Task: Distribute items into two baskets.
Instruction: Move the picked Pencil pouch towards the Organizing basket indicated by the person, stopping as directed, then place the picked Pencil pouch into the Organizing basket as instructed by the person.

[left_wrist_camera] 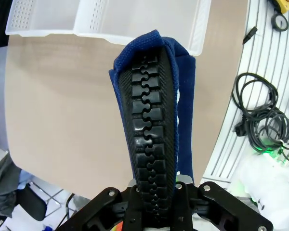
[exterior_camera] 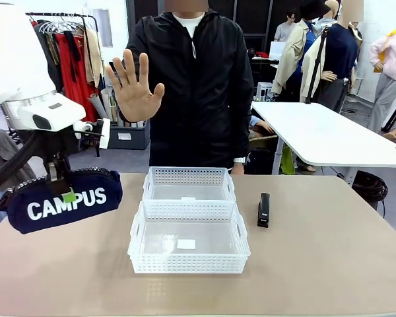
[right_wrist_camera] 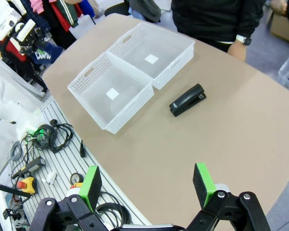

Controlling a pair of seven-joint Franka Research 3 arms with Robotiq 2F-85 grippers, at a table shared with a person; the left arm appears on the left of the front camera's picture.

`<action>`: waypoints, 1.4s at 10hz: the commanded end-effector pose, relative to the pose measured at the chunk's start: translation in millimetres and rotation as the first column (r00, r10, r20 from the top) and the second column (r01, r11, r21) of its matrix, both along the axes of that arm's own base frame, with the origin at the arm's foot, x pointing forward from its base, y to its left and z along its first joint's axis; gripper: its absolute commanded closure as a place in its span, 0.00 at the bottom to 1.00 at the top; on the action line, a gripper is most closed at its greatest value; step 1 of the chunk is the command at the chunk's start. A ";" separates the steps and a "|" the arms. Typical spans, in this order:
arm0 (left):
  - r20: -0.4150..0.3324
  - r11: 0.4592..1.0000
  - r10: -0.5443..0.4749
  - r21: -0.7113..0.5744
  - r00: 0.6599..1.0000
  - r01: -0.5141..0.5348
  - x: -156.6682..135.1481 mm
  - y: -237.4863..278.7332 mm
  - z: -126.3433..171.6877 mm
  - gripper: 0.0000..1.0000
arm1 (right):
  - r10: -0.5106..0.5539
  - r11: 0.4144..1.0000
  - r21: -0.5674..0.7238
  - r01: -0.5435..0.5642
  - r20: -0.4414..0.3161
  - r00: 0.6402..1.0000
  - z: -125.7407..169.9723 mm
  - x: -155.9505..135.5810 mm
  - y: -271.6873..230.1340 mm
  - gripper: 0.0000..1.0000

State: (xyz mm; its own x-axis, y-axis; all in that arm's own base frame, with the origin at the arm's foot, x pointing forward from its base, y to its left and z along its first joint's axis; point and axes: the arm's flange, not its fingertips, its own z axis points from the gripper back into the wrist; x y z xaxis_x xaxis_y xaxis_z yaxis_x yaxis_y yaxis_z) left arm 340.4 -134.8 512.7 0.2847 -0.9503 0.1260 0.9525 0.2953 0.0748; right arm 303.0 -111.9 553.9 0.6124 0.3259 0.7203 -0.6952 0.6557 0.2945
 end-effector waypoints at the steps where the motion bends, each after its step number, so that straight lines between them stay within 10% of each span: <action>1: 0.012 1.000 0.012 -0.003 1.000 -0.012 2.9 4.0 6.4 1.00 | 0.011 1.000 0.007 -0.011 0.013 1.000 1.8 -0.1 0.2 0.00; 14: 0.012 1.000 0.012 -0.003 1.000 -0.012 2.9 4.0 6.4 1.00 | 0.011 1.000 0.007 -0.011 0.013 1.000 1.8 -0.1 0.2 0.00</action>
